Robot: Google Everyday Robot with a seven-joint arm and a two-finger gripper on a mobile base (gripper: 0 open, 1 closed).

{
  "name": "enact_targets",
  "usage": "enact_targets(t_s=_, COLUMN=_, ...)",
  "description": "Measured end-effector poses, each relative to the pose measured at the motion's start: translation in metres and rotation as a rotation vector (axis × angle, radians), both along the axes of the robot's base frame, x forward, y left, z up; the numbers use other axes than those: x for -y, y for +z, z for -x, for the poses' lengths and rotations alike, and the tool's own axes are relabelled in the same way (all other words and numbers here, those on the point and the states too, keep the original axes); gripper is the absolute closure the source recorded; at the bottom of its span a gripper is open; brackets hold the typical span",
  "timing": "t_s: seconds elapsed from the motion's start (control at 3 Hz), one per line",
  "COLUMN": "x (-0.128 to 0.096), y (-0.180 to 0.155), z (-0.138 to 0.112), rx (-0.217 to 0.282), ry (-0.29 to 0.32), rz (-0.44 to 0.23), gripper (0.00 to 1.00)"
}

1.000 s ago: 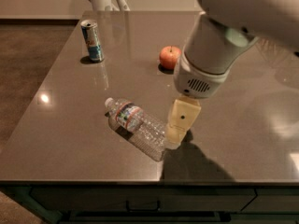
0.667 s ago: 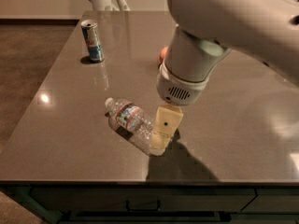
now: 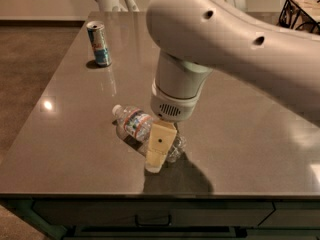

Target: Move water bottle near redbull can

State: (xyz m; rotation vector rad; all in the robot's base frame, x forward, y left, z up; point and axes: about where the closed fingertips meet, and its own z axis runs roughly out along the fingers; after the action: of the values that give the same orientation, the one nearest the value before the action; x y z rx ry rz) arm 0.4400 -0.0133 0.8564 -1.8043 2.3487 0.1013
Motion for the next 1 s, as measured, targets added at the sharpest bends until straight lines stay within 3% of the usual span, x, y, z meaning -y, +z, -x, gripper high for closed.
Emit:
enact_targets(t_s=0.33, x=-0.002, y=-0.007, z=-0.003, rx=-0.010, ry=-0.020, rz=0.029, gripper=0.17)
enact_targets(t_s=1.0, x=-0.005, y=-0.005, z=-0.016, rx=-0.008, ry=-0.042, rz=0.061, gripper=0.65)
